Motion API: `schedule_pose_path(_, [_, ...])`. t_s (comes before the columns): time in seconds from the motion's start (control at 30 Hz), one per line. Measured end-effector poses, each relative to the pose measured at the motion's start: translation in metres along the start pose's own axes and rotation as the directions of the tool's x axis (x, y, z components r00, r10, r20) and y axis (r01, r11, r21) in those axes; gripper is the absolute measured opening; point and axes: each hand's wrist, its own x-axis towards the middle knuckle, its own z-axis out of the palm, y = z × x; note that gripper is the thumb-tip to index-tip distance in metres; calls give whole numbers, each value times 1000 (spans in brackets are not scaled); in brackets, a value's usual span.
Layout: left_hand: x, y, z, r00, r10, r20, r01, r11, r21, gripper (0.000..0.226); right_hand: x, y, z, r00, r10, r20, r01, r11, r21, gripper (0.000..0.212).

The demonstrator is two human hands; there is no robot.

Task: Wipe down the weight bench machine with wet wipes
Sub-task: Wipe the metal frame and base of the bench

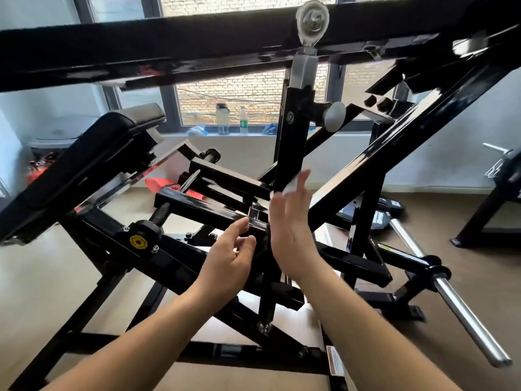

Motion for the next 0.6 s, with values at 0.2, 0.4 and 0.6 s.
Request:
schedule_pose_path(0.2, [-7,-15,1,1000,2,3,-2,998,-57,44,2,6,23,988,-70,-141,56,994,-95,79])
schedule_pose_path(0.4, [-41,-55,17,999,-55,2,55,998,-28,44,-102,106,66,994,109,5,-106,979,-176,77])
schedule_pose_path(0.6, [-67,-102,40,985,-166,-51,162,984,-70,40,-101,122,71,999,52,5,-50,983,-178,78])
